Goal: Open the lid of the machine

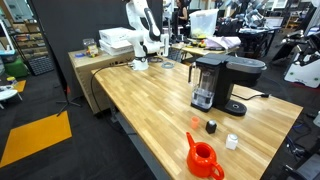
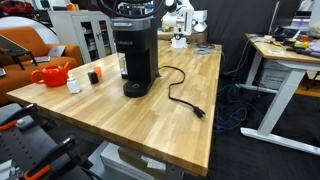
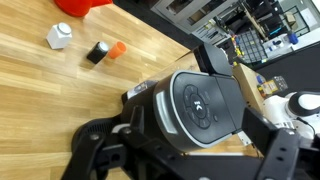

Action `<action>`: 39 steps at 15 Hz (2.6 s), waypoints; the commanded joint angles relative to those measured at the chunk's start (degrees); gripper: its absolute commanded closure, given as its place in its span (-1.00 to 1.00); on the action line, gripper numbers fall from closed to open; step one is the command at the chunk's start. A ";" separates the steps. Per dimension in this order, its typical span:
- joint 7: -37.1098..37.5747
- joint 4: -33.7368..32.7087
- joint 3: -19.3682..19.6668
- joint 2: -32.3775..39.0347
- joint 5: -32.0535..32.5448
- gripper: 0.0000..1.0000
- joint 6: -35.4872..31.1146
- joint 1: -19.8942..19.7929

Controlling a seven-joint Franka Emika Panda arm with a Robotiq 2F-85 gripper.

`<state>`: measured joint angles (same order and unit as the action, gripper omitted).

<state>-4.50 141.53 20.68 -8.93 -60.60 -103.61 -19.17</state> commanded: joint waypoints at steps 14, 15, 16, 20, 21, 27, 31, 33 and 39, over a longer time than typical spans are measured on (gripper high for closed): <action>-1.75 3.79 -0.50 -1.12 0.28 -1.00 0.17 -0.66; -1.75 3.79 -0.50 -1.12 0.28 -1.00 0.17 -0.66; -1.76 3.79 -0.50 -1.12 0.28 -1.00 0.17 -0.66; -2.11 3.43 -1.06 -0.34 -1.72 -1.00 -0.97 -0.02; -2.40 3.44 -1.20 -0.15 -2.25 -1.00 -1.75 0.08; -4.84 3.97 -1.27 0.42 -3.10 -1.00 -6.72 -0.11; -7.63 4.69 -0.83 0.29 -2.88 -0.47 -8.06 -0.34; -8.88 4.82 -0.62 0.42 -3.07 -0.19 -8.52 -0.43; -10.48 4.91 -0.35 0.35 -4.00 0.64 -8.54 -0.28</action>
<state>-13.27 146.12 20.48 -8.49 -62.58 -111.68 -19.14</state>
